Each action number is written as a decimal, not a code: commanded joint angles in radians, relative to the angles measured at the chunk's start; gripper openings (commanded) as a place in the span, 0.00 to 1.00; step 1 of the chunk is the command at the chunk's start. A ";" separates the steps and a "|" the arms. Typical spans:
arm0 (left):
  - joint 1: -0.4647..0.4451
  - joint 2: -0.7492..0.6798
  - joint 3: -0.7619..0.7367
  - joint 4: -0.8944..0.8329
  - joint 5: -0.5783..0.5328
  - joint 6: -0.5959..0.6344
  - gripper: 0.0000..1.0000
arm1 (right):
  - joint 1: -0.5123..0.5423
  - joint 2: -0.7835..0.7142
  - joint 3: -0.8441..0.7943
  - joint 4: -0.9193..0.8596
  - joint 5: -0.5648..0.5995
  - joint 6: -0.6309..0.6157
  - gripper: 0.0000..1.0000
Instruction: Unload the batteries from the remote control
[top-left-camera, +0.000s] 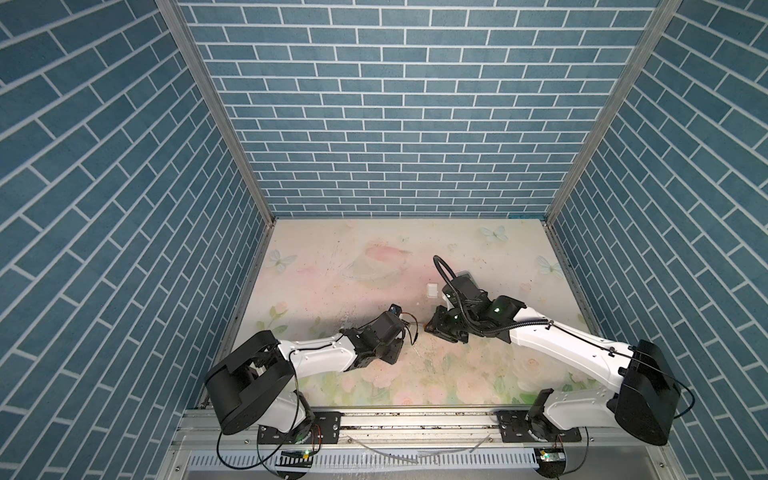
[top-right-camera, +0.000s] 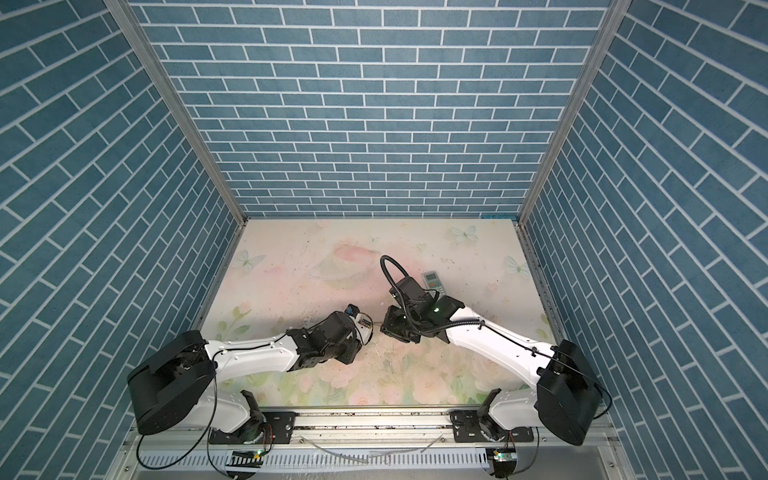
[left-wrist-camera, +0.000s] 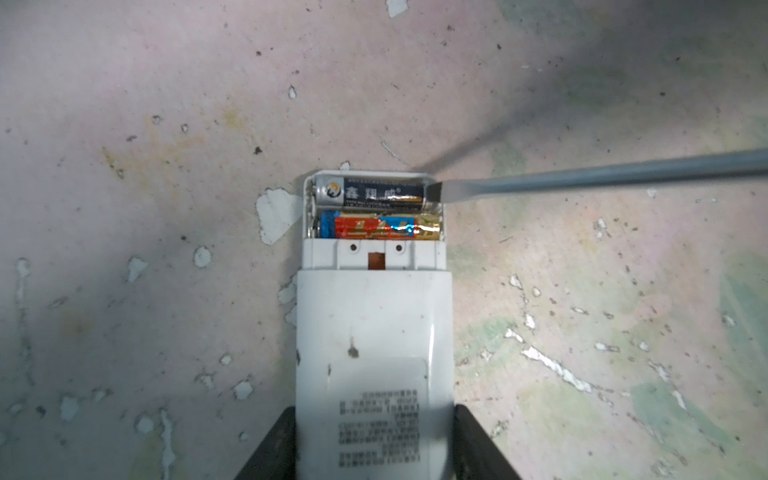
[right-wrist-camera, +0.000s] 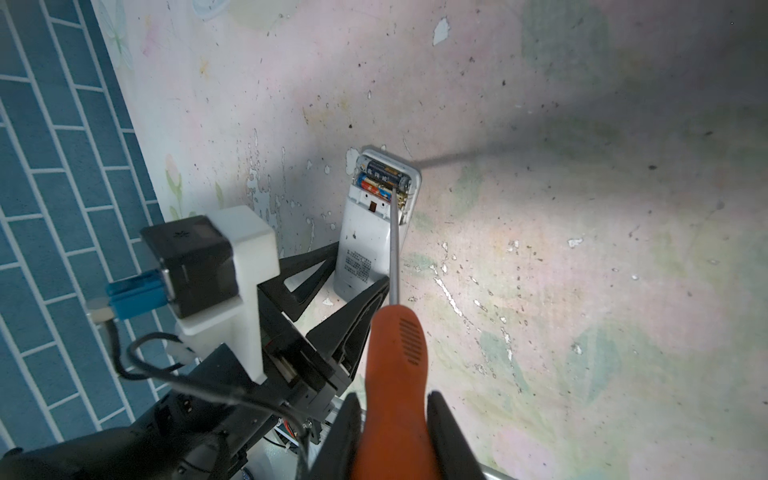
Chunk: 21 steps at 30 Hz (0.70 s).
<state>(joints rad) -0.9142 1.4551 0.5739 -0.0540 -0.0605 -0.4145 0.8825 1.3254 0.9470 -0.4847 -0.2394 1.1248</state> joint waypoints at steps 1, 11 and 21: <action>-0.030 0.071 -0.042 -0.093 0.123 0.005 0.18 | -0.004 -0.026 -0.008 0.024 0.009 -0.018 0.00; -0.030 0.079 -0.044 -0.086 0.123 -0.001 0.17 | -0.004 -0.003 -0.005 -0.046 0.025 -0.036 0.00; -0.029 0.074 -0.046 -0.090 0.122 0.000 0.17 | -0.007 0.017 -0.023 -0.028 0.020 -0.036 0.00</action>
<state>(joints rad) -0.9150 1.4597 0.5739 -0.0528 -0.0624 -0.4145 0.8787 1.3312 0.9466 -0.5129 -0.2321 1.1172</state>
